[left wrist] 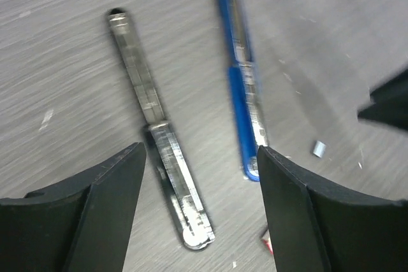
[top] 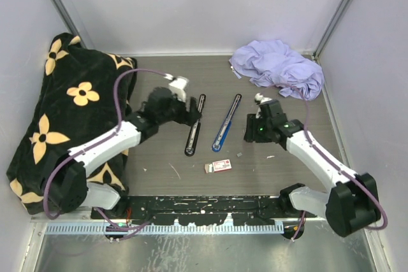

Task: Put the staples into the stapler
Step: Place the staple at the center of the board, then pick up the staple from the center of the board, then adjust the stapler at the center of the board.

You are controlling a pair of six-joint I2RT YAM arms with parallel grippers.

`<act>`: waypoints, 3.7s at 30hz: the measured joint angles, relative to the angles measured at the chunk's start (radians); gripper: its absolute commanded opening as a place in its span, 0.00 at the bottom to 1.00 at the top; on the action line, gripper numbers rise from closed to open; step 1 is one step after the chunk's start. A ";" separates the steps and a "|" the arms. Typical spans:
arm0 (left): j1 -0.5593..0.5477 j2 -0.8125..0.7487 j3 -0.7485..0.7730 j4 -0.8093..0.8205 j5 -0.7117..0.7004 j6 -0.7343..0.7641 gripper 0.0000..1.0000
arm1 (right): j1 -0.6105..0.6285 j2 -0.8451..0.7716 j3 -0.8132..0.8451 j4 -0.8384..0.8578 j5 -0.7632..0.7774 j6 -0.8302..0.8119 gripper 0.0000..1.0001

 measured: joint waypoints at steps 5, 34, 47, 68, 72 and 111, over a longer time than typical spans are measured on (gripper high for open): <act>0.245 -0.080 0.000 -0.147 0.121 -0.177 0.76 | 0.200 0.129 0.007 0.000 0.061 -0.020 0.55; 0.616 -0.264 0.099 -0.443 0.438 -0.199 0.78 | 0.345 0.349 0.023 0.040 0.197 -0.013 0.43; 0.624 -0.261 0.074 -0.439 0.419 -0.189 0.78 | 0.345 0.367 0.023 0.035 0.205 0.019 0.39; 0.640 -0.260 0.040 -0.410 0.419 -0.180 0.75 | 0.346 0.378 0.023 0.020 0.213 0.043 0.28; 0.610 -0.260 0.003 -0.385 0.394 -0.200 0.74 | 0.345 0.377 0.030 -0.003 0.230 0.042 0.27; -0.212 0.476 0.195 -0.023 -0.127 -0.037 0.41 | -0.017 0.230 0.085 0.014 0.058 -0.026 0.26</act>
